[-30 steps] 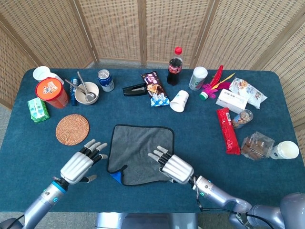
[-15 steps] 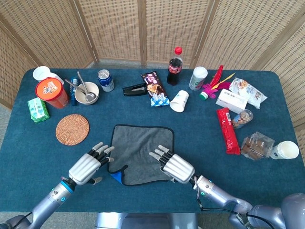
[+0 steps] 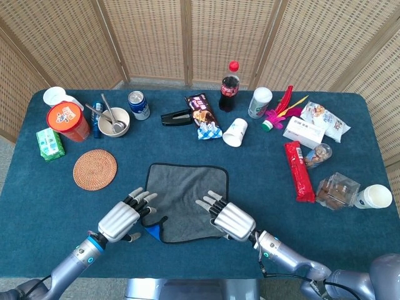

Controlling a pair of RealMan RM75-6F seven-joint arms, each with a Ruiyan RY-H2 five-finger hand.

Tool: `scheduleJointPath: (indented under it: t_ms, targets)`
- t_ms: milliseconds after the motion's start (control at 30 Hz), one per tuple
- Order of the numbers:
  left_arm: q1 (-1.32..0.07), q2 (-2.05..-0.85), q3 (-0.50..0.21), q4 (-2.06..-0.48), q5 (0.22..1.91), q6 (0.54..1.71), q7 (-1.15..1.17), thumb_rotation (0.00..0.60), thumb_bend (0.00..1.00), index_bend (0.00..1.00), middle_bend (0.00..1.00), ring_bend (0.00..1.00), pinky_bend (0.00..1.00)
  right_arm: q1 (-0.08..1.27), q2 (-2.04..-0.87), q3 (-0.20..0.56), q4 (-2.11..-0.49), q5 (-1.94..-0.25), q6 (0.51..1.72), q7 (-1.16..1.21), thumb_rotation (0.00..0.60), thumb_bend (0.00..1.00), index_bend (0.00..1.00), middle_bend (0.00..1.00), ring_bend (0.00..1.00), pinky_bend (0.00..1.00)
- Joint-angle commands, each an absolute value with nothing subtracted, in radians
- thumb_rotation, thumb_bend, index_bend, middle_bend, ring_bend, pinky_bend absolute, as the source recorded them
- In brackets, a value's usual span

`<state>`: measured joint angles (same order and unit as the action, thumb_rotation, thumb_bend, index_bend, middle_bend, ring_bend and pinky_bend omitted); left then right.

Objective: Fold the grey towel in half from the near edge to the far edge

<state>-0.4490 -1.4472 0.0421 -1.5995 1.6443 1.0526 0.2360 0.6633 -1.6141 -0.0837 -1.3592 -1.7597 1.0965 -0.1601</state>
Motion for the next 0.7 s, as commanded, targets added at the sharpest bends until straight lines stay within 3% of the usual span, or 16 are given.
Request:
scheduleJointPath:
  t_ms: [33,700]
  targets:
    - [-0.454,-1.451,0.042,-1.604,1.636,1.046,0.242,0.600,0.28,0.28,0.00,0.00,0.00,0.663,-1.615,-0.083,-1.359,-1.758,1.095,-0.161,0.600,0.36,0.73,0.00,0.00,0.00]
    - [-0.491,-1.485,0.039,-1.615,1.561,0.994,0.281,0.600,0.28,0.31,0.00,0.00,0.00,0.658,-1.613,-0.081,-1.355,-1.753,1.091,-0.164,0.600,0.36,0.74,0.00,0.00,0.00]
